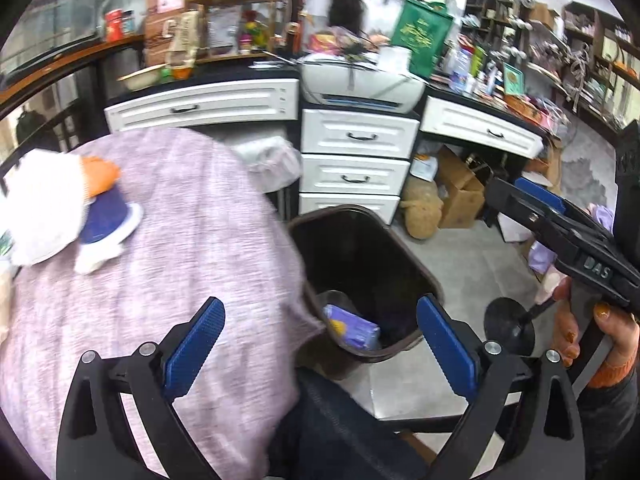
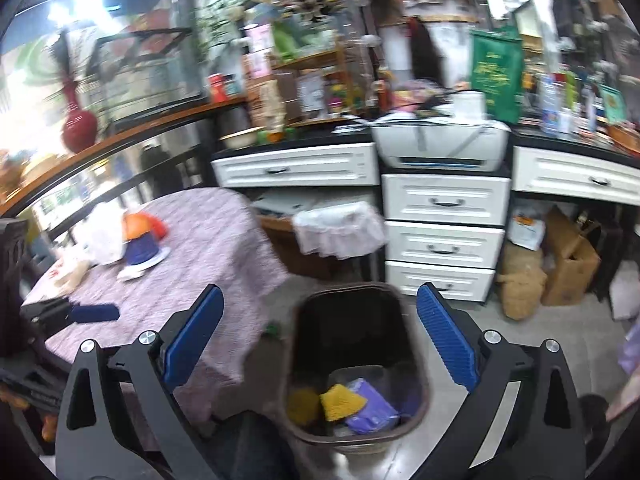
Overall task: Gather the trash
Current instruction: 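Move both tools back over the table toward the white bag and mask, then grasp the white red-printed plastic bag with the left tool while the right tool grasps the white mask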
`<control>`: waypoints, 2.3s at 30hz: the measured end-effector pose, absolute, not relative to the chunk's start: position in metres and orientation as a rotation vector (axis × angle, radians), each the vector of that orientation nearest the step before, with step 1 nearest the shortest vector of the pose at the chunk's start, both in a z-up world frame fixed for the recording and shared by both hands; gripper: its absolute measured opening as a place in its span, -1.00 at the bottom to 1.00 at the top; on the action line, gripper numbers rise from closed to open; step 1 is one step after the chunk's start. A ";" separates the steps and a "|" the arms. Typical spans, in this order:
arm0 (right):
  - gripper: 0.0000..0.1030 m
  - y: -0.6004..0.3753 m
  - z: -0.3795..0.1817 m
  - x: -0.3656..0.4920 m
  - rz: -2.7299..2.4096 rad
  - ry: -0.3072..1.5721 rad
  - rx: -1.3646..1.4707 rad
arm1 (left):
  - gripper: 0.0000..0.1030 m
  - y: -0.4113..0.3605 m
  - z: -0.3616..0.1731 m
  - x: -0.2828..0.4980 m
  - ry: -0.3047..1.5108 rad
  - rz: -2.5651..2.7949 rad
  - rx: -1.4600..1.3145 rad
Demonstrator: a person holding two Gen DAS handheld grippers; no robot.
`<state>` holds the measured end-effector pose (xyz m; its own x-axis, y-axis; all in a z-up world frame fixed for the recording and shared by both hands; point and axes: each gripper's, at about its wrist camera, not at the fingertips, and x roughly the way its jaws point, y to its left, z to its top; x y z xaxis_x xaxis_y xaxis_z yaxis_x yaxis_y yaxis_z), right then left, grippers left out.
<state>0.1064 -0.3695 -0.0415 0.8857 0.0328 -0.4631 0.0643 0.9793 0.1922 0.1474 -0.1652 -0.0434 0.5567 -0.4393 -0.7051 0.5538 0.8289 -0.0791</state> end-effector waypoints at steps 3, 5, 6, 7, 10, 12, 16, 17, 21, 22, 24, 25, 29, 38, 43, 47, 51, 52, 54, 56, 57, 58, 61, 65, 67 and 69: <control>0.86 -0.350 -0.036 0.115 0.065 0.499 0.192 | 0.85 -0.135 -0.041 0.151 0.787 -0.542 0.127; 0.86 -0.335 -0.034 0.121 0.116 0.513 0.179 | 0.85 -0.113 -0.039 0.154 0.786 -0.500 0.105; 0.86 -0.327 -0.032 0.124 0.143 0.520 0.171 | 0.85 -0.103 -0.038 0.156 0.784 -0.481 0.095; 0.86 -0.318 -0.031 0.127 0.166 0.524 0.165 | 0.85 -0.092 -0.036 0.157 0.780 -0.462 0.084; 0.86 -0.295 -0.026 0.136 0.230 0.537 0.137 | 0.85 -0.057 -0.033 0.160 0.767 -0.392 0.056; 0.86 -0.275 -0.023 0.140 0.262 0.543 0.101 | 0.85 -0.031 -0.032 0.165 0.766 -0.333 0.045; 0.86 -0.243 -0.021 0.145 0.304 0.545 0.042 | 0.85 0.028 -0.029 0.174 0.760 -0.190 -0.024; 0.86 -0.237 -0.021 0.145 0.315 0.545 0.031 | 0.85 0.041 -0.027 0.176 0.755 -0.160 -0.045; 0.86 -0.215 -0.018 0.148 0.351 0.529 -0.003 | 0.85 0.100 -0.023 0.182 0.720 -0.014 -0.121; 0.85 -0.209 -0.018 0.150 0.363 0.530 -0.008 | 0.85 0.112 -0.022 0.183 0.710 0.011 -0.144; 0.86 -0.199 -0.017 0.157 0.385 0.540 -0.009 | 0.85 0.138 -0.020 0.189 0.700 0.058 -0.196; 0.86 -0.194 -0.018 0.159 0.392 0.544 -0.008 | 0.85 0.149 -0.020 0.194 0.699 0.081 -0.217; 0.86 -0.171 -0.021 0.169 0.415 0.546 -0.029 | 0.85 0.183 -0.024 0.220 0.732 0.137 -0.246; 0.86 -0.133 -0.008 0.192 0.454 0.499 -0.071 | 0.43 0.233 -0.062 0.263 0.875 0.151 -0.394; 0.86 -0.107 -0.001 0.218 0.449 0.471 -0.130 | -0.15 0.227 -0.065 0.260 0.879 0.128 -0.387; 0.85 -0.085 0.001 0.248 0.436 0.467 -0.176 | -0.49 0.228 -0.060 0.251 0.868 0.114 -0.401; 0.85 -0.065 -0.003 0.275 0.411 0.465 -0.243 | -0.55 0.229 -0.051 0.236 0.823 0.109 -0.406; 0.79 -0.061 -0.004 0.280 0.399 0.457 -0.264 | -0.56 0.228 -0.047 0.229 0.804 0.106 -0.400; 0.64 -0.054 -0.008 0.292 0.378 0.464 -0.296 | -0.57 0.225 -0.043 0.222 0.785 0.095 -0.389; 0.48 -0.051 -0.013 0.302 0.375 0.488 -0.311 | -0.57 0.222 -0.041 0.214 0.776 0.069 -0.392; 0.41 -0.050 -0.016 0.306 0.376 0.498 -0.319 | -0.57 0.220 -0.041 0.213 0.774 0.060 -0.393; 0.13 -0.047 -0.021 0.310 0.380 0.512 -0.334 | -0.57 0.218 -0.041 0.211 0.774 0.053 -0.388; -0.53 -0.045 -0.028 0.308 0.376 0.512 -0.359 | -0.57 0.214 -0.042 0.205 0.758 0.064 -0.359; -0.77 -0.052 -0.023 0.298 0.415 0.497 -0.308 | -0.57 0.212 -0.041 0.197 0.745 0.051 -0.369; -0.80 -0.056 -0.019 0.291 0.439 0.490 -0.274 | -0.57 0.209 -0.039 0.192 0.737 0.043 -0.362; -0.81 -0.061 -0.013 0.285 0.464 0.491 -0.234 | -0.57 0.205 -0.036 0.185 0.723 0.034 -0.354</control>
<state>0.2853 -0.0606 -0.0132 0.7812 0.3709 -0.5022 -0.4808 0.8706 -0.1049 0.1850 0.2048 -0.0355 0.7519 -0.0904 -0.6531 -0.1521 0.9400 -0.3052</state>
